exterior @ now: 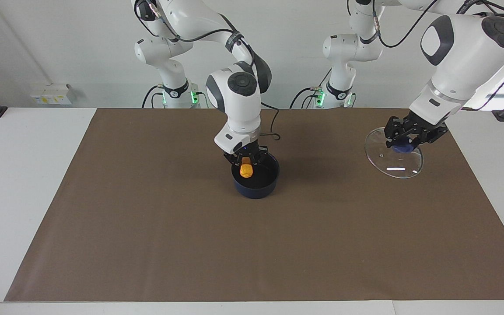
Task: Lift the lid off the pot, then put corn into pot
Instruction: 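Lift the lid off with the left gripper while the right gripper carries the corn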
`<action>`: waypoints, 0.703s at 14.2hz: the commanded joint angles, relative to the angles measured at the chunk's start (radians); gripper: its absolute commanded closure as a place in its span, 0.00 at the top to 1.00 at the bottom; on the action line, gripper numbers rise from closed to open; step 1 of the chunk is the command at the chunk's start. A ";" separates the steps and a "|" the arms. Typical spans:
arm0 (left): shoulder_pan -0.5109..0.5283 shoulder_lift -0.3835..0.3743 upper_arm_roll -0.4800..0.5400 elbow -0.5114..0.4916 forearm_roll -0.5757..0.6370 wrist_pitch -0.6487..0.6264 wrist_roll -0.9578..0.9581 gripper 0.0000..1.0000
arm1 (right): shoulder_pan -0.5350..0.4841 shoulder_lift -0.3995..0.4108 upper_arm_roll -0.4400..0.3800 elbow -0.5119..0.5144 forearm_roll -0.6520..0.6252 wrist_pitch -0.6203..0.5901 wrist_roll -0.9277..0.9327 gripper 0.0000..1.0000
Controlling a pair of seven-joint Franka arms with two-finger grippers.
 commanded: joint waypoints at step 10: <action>0.106 -0.189 -0.005 -0.448 -0.014 0.263 0.120 0.00 | 0.005 0.055 0.013 -0.028 0.006 0.106 -0.077 0.00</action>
